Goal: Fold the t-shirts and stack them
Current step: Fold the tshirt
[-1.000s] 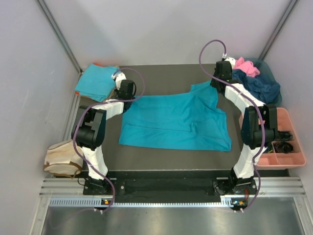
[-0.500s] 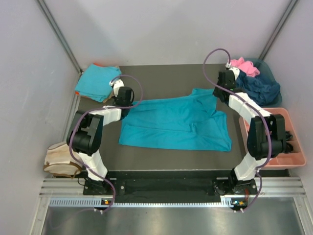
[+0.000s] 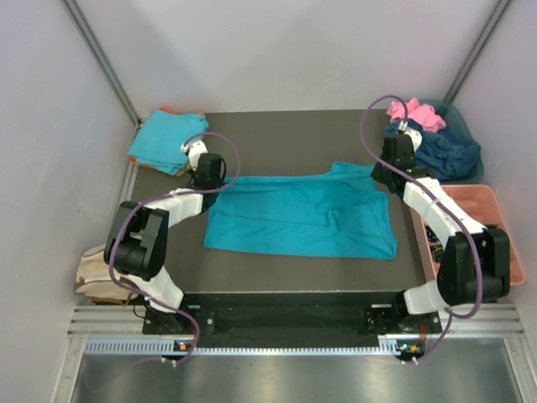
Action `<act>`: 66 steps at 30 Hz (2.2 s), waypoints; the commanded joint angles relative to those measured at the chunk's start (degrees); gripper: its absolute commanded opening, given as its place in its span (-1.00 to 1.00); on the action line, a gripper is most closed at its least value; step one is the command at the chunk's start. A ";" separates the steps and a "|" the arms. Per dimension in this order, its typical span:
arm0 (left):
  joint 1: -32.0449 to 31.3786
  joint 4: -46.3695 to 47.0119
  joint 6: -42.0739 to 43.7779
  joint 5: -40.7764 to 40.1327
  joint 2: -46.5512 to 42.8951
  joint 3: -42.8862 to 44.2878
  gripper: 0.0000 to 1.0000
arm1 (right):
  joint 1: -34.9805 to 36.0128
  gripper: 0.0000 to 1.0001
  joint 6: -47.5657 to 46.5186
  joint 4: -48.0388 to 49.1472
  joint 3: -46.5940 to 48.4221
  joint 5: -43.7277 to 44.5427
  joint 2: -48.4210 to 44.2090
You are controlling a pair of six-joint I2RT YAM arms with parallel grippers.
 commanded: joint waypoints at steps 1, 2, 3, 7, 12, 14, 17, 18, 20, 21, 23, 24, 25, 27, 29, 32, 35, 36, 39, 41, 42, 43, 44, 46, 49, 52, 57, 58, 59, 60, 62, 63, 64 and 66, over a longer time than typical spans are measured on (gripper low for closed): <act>0.23 0.39 -0.82 -2.46 -4.44 -1.86 -1.00 | -0.34 -1.00 0.95 -1.36 -2.43 -1.55 -5.58; 0.23 0.30 -0.82 -2.46 -4.96 -2.30 -1.00 | -0.25 -1.00 1.30 -1.62 -3.66 -1.82 -6.90; 0.23 -0.05 -1.08 -2.37 -5.23 -2.48 -1.00 | -0.34 -1.00 1.22 -1.88 -4.19 -2.08 -7.34; 0.23 -1.54 -1.96 -1.58 -6.20 -3.01 -1.00 | -0.34 -1.00 2.09 -2.59 -7.27 -2.17 -9.89; 0.15 -2.86 -3.72 -0.79 -7.87 -4.94 -1.00 | -0.34 -1.00 2.97 -3.20 -10.61 -2.78 -11.39; 0.15 -3.39 -4.42 -0.35 -8.83 -6.34 -1.00 | -0.25 -1.00 3.50 -3.29 -11.83 -3.23 -11.74; 0.15 -4.09 -5.92 0.09 -10.06 -8.10 -1.00 | -0.16 -1.00 4.29 -3.82 -13.42 -3.84 -12.71; 0.15 -4.18 -6.53 0.26 -10.50 -8.54 -1.00 | -0.34 -1.00 4.46 -3.91 -13.86 -3.76 -13.14; 0.15 -4.27 -7.15 0.35 -11.64 -9.86 -1.00 | -0.25 -1.00 4.64 -3.99 -15.00 -3.84 -14.20; 0.15 -4.36 -7.41 0.26 -11.91 -10.30 -1.00 | -0.25 -1.00 4.64 -4.08 -15.27 -3.67 -14.55; 0.15 -4.45 -7.59 0.26 -12.79 -11.18 -1.00 | -0.25 -1.00 4.64 -4.61 -15.88 -3.23 -15.43; 0.15 -4.71 -7.68 0.35 -12.97 -11.53 -1.00 | -0.25 -1.00 4.64 -4.79 -16.06 -3.14 -15.69; 0.15 -4.89 -7.68 0.35 -13.40 -11.88 -1.00 | -0.34 -1.00 4.64 -4.96 -16.23 -2.97 -15.96; 0.15 -5.06 -7.76 0.53 -13.84 -12.41 -1.00 | -0.25 -1.00 4.73 -5.31 -16.76 -2.70 -17.01; 0.15 -5.24 -8.03 0.44 -14.63 -13.11 -1.00 | -0.25 -1.00 4.82 -5.66 -17.11 -2.26 -18.06; 0.15 -5.33 -8.20 0.35 -15.69 -13.90 -1.00 | -0.25 -1.00 4.99 -6.19 -17.47 -2.17 -18.95; 0.15 -5.33 -8.21 0.35 -16.22 -14.26 -1.00 | -0.25 -1.00 4.99 -6.28 -17.82 -2.17 -19.56; 0.23 -5.50 -8.20 0.35 -16.31 -14.34 -1.00 | -0.25 -1.00 4.99 -6.45 -17.91 -2.09 -19.56; 0.15 -5.50 -8.21 0.26 -16.22 -14.52 -1.00 | -0.25 -1.00 4.99 -6.54 -18.43 -2.00 -19.39; 0.15 -5.33 -8.29 0.70 -15.78 -14.52 -1.00 | -0.25 -1.00 5.26 -6.28 -18.87 -2.26 -19.13; 0.15 -5.33 -8.29 0.79 -15.61 -14.52 -1.00 | -0.25 -1.00 5.17 -6.19 -19.05 -2.35 -18.86; 0.15 -5.33 -8.29 0.96 -15.08 -14.43 -1.00 | -0.16 -1.00 5.52 -6.11 -19.14 -2.44 -18.51; 0.15 -5.59 -8.21 1.23 -14.90 -14.35 -1.00 | -0.25 -1.00 5.61 -5.93 -19.31 -2.35 -18.34; 0.15 -6.29 -8.56 1.32 -14.03 -13.91 -1.00 | -0.25 -1.00 5.96 -5.93 -19.57 -2.35 -17.98; 0.15 -8.05 -9.70 0.88 -13.50 -13.47 -1.00 | -0.34 -1.00 6.14 -6.11 -19.66 -2.17 -16.76; 0.15 -8.32 -10.40 1.05 -13.15 -13.55 -1.00 | -0.25 -1.00 6.22 -6.02 -19.84 -2.17 -15.79; 0.06 -12.53 -13.29 0.62 -13.23 -13.64 -1.00 | -0.25 -1.00 6.66 -5.40 -20.37 -2.52 -14.56; 0.06 -13.40 -13.74 0.27 -13.58 -13.99 -1.00 | -0.25 -1.00 6.75 -5.32 -20.63 -2.44 -14.29; -0.03 -13.76 -14.09 -0.08 -13.84 -14.25 -1.00 | -0.25 -1.00 6.75 -5.31 -20.63 -2.35 -14.20; -0.03 -14.11 -14.70 -0.35 -14.11 -14.43 -0.99 | -0.25 -1.00 6.84 -5.40 -20.72 -2.26 -14.03; -0.03 -14.47 -15.06 -1.05 -15.42 -15.48 -0.94 | -0.16 -1.00 6.93 -5.58 -20.81 -1.82 -13.50; -0.03 -14.64 -15.32 -1.14 -16.04 -15.75 -0.93 | -0.34 -1.00 7.10 -5.58 -20.89 -1.82 -13.24; -0.03 -14.73 -15.41 -1.49 -17.00 -16.27 -0.92 | -0.25 -1.00 7.10 -5.58 -20.98 -1.73 -12.89; -0.12 -14.91 -15.67 -1.67 -17.89 -16.80 -0.87 | -0.25 -1.00 7.28 -5.58 -20.98 -1.56 -12.54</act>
